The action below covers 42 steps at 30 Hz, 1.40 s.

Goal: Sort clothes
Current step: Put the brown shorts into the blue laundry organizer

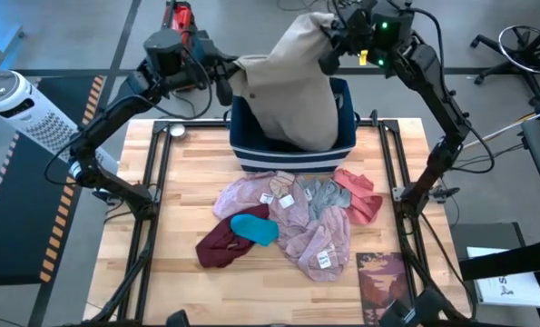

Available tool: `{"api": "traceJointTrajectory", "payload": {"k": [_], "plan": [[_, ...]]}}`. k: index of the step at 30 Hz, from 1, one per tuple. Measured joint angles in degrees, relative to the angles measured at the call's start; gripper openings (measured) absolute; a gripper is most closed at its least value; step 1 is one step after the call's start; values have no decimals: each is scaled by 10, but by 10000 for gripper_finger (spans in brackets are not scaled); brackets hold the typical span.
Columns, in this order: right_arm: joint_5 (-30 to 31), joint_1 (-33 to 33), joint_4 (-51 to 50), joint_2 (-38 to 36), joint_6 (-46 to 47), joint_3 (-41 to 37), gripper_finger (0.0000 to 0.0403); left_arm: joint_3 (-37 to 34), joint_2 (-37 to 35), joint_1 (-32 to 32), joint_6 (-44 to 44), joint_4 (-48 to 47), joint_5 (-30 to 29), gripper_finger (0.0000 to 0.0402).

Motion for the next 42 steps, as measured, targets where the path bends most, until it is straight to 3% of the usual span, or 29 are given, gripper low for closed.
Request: {"api": "traceJointTrajectory", "payload": {"k": [10, 25, 42], "plan": [[-39, 0, -11, -48, 41, -121, 0, -60, 0, -1, -13, 12, 19, 0], [-89, 0, 122, -184, 86, -403, 0, -108, 0, -29, -11, 17, 21, 0], [-158, 0, 149, -195, 118, -540, 0, -154, 39, -67, -21, 40, 22, 0]]}}
